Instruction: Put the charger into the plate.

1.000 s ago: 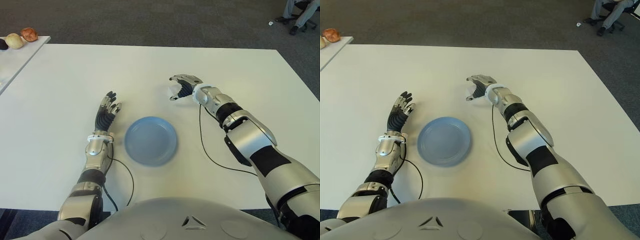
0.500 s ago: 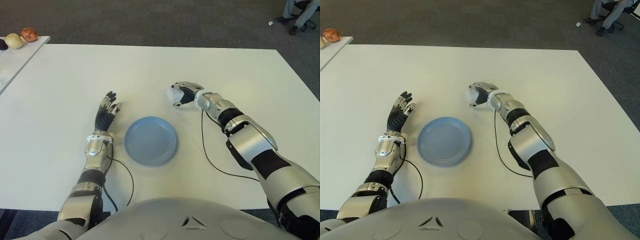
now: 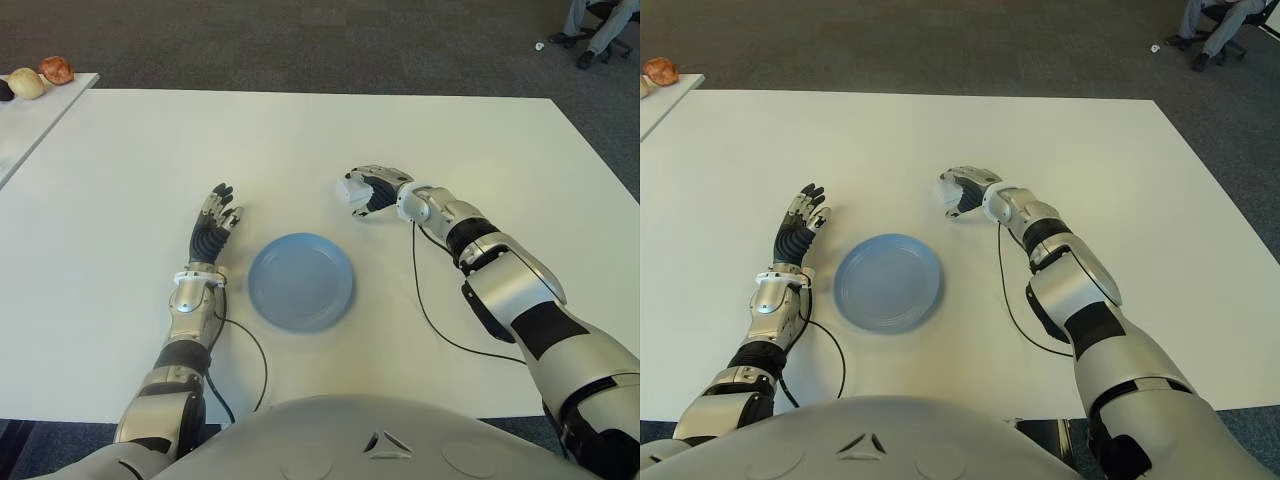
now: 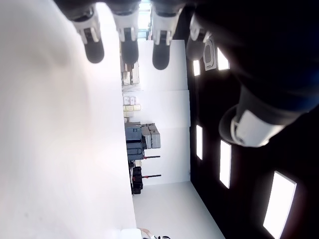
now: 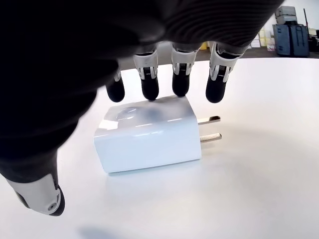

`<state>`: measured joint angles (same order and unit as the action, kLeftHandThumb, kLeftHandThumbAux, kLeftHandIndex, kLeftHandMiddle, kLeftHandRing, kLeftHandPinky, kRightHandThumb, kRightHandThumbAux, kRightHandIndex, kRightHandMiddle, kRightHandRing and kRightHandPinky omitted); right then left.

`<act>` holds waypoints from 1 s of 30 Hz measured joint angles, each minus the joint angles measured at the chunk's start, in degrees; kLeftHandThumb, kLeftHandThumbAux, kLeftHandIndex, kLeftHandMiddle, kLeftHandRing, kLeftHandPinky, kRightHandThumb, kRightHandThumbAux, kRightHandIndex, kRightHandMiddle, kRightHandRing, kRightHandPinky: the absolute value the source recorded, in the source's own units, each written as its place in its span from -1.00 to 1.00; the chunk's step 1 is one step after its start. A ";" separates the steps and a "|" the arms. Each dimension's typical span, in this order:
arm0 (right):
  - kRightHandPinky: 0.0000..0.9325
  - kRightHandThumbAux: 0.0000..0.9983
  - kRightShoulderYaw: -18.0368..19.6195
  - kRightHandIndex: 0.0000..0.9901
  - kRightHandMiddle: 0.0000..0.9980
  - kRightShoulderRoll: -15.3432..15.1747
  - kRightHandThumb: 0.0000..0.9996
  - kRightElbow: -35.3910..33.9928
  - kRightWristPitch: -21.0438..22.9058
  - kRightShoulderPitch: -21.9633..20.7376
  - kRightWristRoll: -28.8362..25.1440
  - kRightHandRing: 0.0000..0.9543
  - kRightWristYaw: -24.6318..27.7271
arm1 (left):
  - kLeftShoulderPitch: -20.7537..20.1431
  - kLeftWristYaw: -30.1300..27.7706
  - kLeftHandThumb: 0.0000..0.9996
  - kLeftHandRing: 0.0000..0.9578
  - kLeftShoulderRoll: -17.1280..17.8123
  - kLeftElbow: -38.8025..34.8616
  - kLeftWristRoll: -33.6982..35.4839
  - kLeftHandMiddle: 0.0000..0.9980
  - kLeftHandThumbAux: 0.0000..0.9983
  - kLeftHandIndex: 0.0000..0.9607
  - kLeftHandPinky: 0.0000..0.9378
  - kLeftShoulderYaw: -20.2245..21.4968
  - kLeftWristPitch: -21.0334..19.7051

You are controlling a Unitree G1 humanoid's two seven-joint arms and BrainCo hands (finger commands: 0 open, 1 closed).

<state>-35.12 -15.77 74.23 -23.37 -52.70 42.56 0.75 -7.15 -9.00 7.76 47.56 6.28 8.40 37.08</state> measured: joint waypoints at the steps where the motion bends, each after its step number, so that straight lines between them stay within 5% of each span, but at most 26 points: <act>1: -0.93 0.25 0.08 -1.00 -1.00 -0.09 -1.00 -0.11 -0.06 0.04 -0.04 -1.00 0.22 | 0.02 -0.04 -1.00 -0.81 0.01 0.00 0.02 -0.78 0.14 -0.85 -0.82 0.00 0.01; 17: -0.86 0.17 1.42 -1.00 -0.95 -2.37 -1.00 -1.61 -2.10 0.97 -2.15 -0.95 3.33 | 0.03 -0.13 -1.00 -0.83 0.03 -0.06 0.02 -0.79 0.12 -0.85 -0.84 -0.05 0.05; 30: -0.80 0.10 1.36 -1.00 -0.89 -9.38 -1.00 -6.13 -8.30 3.55 -2.31 -0.87 6.43 | 0.06 -0.13 -1.00 -0.83 0.07 -0.08 -0.05 -0.79 0.10 -0.85 -0.85 -0.15 0.05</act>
<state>-33.76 -25.15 68.10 -31.66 -49.15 40.25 7.18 -7.09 -9.13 7.83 47.48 6.23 8.25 37.13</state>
